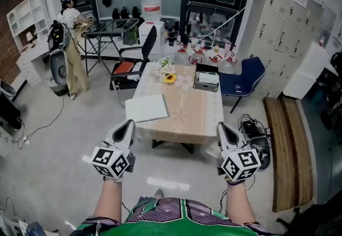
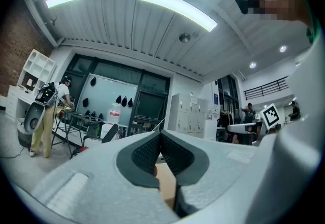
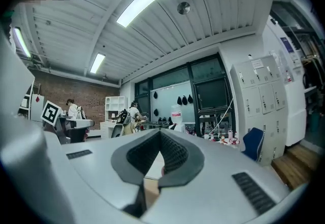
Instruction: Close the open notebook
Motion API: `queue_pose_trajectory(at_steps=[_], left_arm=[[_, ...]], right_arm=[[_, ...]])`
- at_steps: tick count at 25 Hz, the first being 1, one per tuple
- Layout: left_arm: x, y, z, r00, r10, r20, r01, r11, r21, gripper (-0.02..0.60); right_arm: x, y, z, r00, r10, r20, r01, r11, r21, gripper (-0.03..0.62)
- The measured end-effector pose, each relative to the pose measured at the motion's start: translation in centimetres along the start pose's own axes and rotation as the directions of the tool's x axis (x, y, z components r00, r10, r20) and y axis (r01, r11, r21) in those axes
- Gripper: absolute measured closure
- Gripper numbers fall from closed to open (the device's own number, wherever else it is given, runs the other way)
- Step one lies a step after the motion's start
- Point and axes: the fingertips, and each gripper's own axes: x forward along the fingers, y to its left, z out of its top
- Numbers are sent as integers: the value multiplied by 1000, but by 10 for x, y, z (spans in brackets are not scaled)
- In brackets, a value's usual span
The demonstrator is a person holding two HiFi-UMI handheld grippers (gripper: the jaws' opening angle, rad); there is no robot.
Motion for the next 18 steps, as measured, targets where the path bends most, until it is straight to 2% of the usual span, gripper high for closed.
queue_pose_trajectory(at_steps=[9,18], left_arm=[[2,14,-3,1000,9,-13,-9,1000,-4,566],[7,54,-7,999,25,-24,-25,999,-23,566]], right_arm=[[11,8,7,999,32,44,-34,999,39,595],[45,28,6,997,64,47,-67,996,65,595]])
